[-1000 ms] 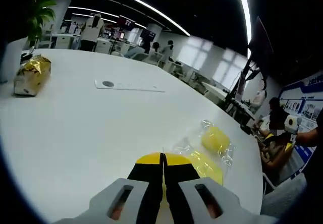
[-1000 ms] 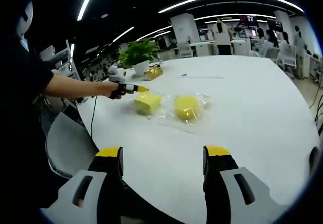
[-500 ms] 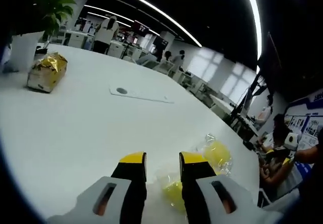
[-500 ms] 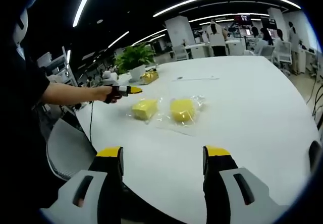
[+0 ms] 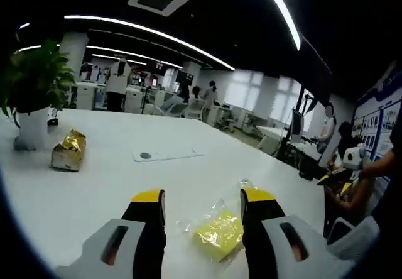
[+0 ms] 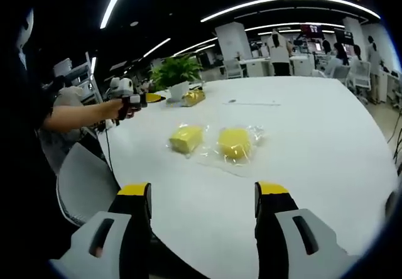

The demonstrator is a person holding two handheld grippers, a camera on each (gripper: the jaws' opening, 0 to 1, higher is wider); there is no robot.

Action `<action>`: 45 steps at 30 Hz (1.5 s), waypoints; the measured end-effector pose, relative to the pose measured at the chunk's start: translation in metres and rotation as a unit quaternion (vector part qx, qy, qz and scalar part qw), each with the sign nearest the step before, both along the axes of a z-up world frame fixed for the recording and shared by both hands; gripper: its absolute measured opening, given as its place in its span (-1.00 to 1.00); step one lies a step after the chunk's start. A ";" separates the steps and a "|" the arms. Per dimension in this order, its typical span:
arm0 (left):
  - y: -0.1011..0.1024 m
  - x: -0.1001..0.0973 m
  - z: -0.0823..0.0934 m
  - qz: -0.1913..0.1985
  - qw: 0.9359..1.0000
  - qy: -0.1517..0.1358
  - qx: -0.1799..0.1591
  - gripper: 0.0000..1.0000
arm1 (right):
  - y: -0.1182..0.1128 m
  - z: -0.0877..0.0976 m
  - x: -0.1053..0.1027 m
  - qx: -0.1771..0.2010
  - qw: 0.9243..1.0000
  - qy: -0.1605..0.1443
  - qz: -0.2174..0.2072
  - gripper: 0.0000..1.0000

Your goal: Compare the silicone blocks by pressing each to a similar depth, holding the contact briefly, and releasing to observe deformation and rebound differences across the visible hardness samples.

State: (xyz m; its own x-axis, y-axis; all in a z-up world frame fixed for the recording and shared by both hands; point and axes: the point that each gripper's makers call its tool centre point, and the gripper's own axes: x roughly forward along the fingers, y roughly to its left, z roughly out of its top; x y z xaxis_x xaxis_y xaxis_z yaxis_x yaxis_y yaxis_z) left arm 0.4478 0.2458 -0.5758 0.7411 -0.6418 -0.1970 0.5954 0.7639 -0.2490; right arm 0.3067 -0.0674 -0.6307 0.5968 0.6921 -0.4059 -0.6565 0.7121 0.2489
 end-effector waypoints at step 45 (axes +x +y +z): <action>0.019 -0.178 -0.003 -0.009 0.998 0.000 0.055 0.24 | -0.007 0.016 -0.009 -0.016 0.998 -0.053 0.017 0.30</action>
State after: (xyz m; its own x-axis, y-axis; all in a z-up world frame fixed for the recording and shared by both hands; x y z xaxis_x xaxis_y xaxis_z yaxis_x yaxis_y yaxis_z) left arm 0.2703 0.2645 -0.5789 0.7294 -0.6297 -0.2673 0.6096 0.7756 -0.1638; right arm 0.2975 -0.0742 -0.6147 0.6139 0.7002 -0.3645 -0.7021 0.6954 0.1535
